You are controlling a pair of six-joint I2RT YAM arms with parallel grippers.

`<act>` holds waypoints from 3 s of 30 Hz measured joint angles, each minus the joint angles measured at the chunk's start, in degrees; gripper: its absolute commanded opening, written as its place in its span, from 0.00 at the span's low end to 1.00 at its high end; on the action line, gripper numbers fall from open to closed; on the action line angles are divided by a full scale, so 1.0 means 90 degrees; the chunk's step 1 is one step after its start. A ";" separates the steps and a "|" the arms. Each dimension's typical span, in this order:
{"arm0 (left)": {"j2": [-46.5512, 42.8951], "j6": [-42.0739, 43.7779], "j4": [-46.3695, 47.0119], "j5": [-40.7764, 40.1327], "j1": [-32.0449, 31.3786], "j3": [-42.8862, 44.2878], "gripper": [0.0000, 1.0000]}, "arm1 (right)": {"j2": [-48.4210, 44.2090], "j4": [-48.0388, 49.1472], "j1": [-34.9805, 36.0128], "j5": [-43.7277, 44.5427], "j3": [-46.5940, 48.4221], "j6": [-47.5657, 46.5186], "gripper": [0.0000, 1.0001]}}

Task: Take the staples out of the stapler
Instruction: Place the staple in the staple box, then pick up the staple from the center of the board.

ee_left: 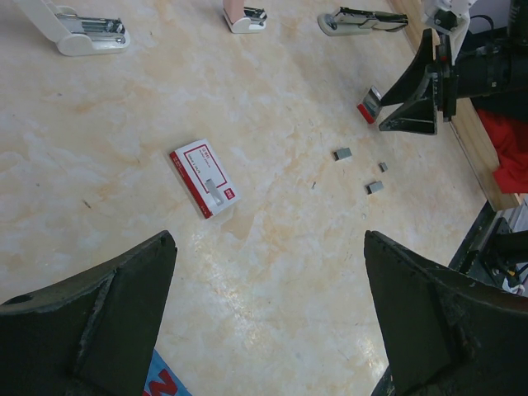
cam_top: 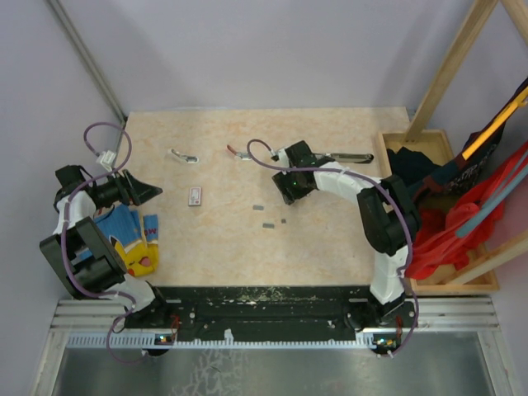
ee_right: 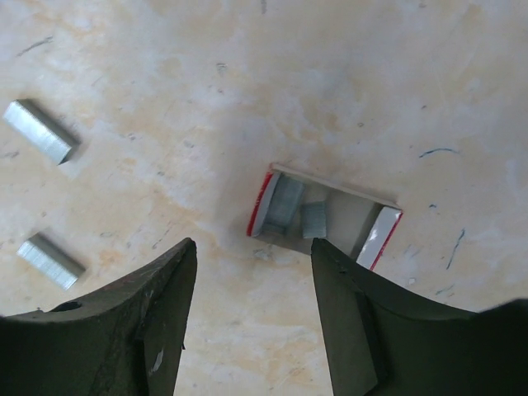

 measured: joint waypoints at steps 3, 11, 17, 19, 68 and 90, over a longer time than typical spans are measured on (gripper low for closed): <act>0.0000 0.0010 -0.0002 0.0000 0.0000 -0.0002 1.00 | -0.0206 -0.0187 0.0002 -0.0430 0.0000 -0.0177 0.59; 0.0024 0.0070 -0.0024 0.0005 0.0000 -0.0002 1.00 | -0.1013 -0.0563 0.0051 -0.1319 -0.0066 -0.1698 0.55; 0.0024 0.0087 -0.0044 0.0007 0.0000 -0.0002 1.00 | -0.1059 -0.1054 0.0199 -0.1751 -0.0192 -0.3050 0.49; 0.0024 0.0087 -0.0044 0.0005 0.0000 -0.0002 1.00 | -0.1001 -0.1188 0.0345 -0.1795 -0.0194 -0.3466 0.47; 0.0097 0.0119 -0.0138 0.0090 0.0000 -0.0002 1.00 | -0.0182 -0.0665 0.0952 -0.1297 -0.0546 -0.3915 0.15; 0.0097 0.0124 -0.0141 0.0092 0.0000 -0.0002 1.00 | -0.0544 -0.0707 0.0384 -0.1256 -0.0170 -0.2868 0.12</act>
